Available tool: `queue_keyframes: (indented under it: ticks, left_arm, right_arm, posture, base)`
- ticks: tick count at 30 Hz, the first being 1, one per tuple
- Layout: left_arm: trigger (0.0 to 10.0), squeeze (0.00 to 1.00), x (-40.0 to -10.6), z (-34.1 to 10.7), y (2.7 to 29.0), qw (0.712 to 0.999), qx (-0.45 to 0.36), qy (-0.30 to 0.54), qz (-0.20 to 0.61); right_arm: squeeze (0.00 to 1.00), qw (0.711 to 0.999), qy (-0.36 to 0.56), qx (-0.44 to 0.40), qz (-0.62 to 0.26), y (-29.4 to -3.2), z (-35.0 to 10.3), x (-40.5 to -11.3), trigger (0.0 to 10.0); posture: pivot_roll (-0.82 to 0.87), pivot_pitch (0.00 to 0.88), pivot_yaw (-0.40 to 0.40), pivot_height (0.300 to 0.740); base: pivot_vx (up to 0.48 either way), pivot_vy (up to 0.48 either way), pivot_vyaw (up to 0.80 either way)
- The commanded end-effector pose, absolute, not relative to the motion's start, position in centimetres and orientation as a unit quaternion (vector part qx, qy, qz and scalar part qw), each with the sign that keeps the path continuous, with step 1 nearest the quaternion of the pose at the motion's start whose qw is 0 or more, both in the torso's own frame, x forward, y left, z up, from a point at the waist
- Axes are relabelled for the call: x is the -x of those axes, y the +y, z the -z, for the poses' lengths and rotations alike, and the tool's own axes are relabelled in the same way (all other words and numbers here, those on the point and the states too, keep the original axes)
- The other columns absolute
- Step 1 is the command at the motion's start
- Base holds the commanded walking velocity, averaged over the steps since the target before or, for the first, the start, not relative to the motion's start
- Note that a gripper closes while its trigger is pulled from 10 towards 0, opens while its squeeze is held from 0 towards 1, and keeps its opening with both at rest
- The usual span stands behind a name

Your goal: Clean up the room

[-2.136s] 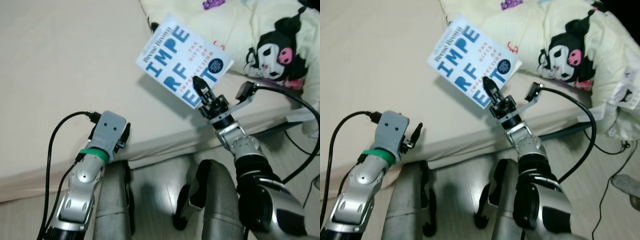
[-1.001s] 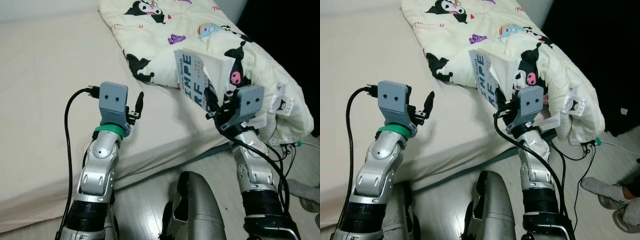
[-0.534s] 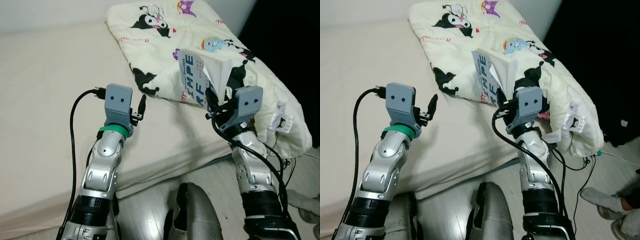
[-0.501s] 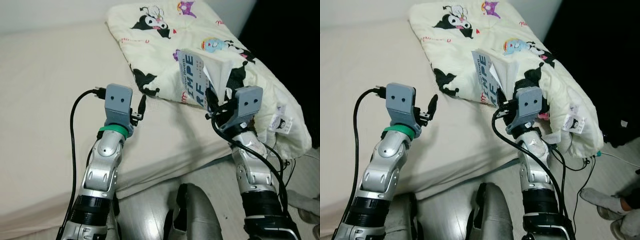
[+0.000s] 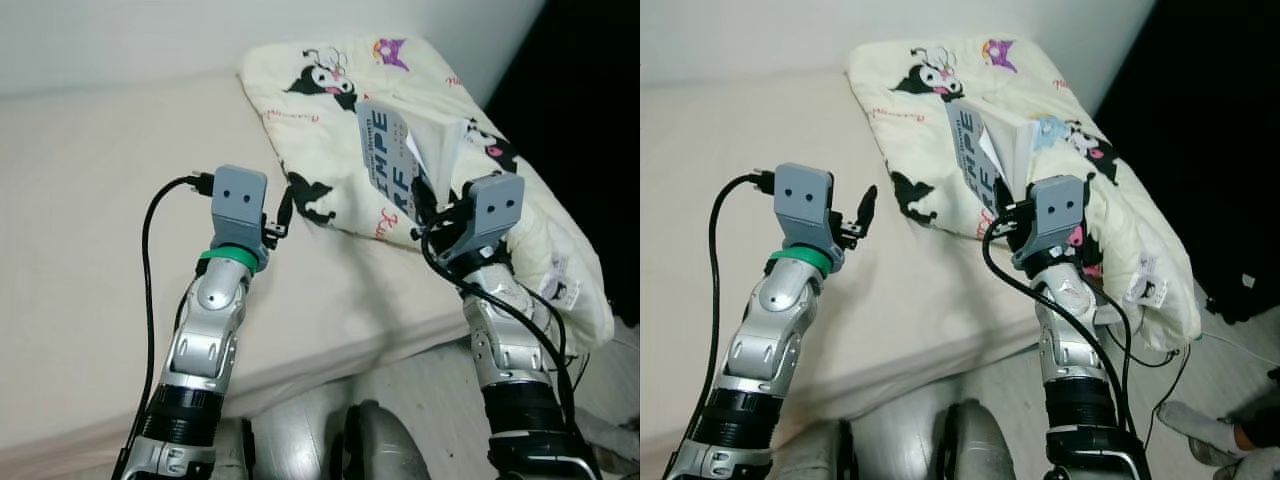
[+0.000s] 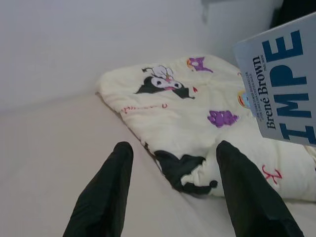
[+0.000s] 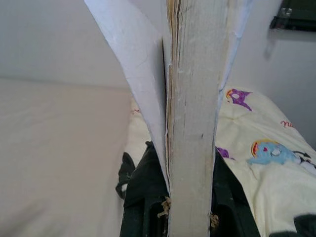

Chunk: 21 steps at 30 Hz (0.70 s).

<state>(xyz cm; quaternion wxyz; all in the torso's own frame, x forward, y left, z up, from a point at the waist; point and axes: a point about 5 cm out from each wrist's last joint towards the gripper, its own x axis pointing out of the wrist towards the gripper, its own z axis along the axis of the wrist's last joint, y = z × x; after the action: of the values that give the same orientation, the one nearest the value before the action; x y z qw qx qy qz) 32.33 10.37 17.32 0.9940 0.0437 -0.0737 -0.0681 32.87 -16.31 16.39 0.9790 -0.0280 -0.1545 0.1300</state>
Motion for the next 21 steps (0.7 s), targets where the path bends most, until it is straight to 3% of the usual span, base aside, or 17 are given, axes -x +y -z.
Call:
queue_keyframes:
  ticks: [1,5,21]
  left_arm:
    - [10.0,0.00,-32.4,-16.8,10.1,0.994,-0.046,-0.067,0.073]
    - [10.0,0.00,-32.4,-16.8,10.1,0.994,-0.046,-0.070,0.074]
    - [10.0,0.00,-32.2,-16.8,9.9,0.992,-0.046,-0.071,0.096]
  right_arm:
    - [0.00,0.977,-0.172,0.035,-0.125,-16.5,-16.9,-32.8,10.0]
    - [0.00,0.978,-0.168,0.039,-0.121,-16.5,-16.8,-32.9,10.0]
    - [0.00,0.983,-0.142,0.018,-0.113,-16.1,-15.8,-33.0,10.0]
  posture:
    - [0.00,0.000,-0.031,0.715]
    - [0.00,0.000,-0.031,0.740]
    - [0.00,0.000,-0.032,0.740]
  base:
    - [0.000,0.000,0.00]
    - [0.000,0.000,0.00]
    - [0.000,0.000,0.00]
